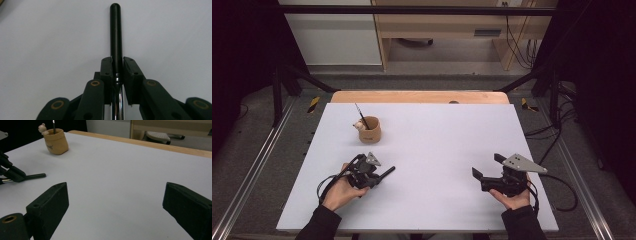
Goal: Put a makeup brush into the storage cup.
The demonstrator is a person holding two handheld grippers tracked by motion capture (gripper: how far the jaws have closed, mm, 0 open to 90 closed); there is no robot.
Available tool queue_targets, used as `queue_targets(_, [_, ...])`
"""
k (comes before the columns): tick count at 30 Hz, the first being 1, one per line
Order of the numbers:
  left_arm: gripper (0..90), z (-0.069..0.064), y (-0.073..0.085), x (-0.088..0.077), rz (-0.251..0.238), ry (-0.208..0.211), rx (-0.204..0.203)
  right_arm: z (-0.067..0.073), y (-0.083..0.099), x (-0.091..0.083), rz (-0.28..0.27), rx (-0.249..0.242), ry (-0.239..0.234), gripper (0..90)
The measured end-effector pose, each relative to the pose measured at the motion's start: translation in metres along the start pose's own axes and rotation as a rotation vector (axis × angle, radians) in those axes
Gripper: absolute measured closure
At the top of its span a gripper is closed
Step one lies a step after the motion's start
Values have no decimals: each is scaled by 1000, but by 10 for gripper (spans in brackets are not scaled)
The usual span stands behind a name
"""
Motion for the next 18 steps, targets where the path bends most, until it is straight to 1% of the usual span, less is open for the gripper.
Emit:
queue_targets(5, [784,0,0,0,6,4,7,0,0,0,1,0,-1,72])
queue_targets(8, [774,0,-1,0,4,-2,14,0,0,0,1,-1,-1,72])
queue_targets(11, [717,-1,-4,-3,1,-2,20,0,0,0,-1,0,-1,72])
queue_targets(12, [692,-1,-5,-6,4,-3,29,0,-1,-1,-3,4,0,72])
queue_targets(13, [666,0,-5,-8,12,-11,40,0,-1,-1,-5,4,0,72])
queue_targets(14, [649,1,-6,-11,20,-23,41,-1,-1,-1,-5,3,1,72])
queue_targets(16, [604,1,-8,-14,33,-17,45,-1,-1,-1,-5,5,2,72])
queue_targets(17, [594,3,-9,-15,45,-16,53,-1,-1,-1,-6,5,3,72])
queue_targets(18, [583,3,-10,-16,51,-20,50,-1,-1,-2,-7,7,3,73])
Point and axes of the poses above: each handheld gripper's, and its own axes: x roughly forward along the jaws, y roughly out of its underside, z roughly to its left, the point moved 8 cm from there along x, roughly forward along the jaws, and after that the axes turned 5 degrees about z, right-handed, at the moved point
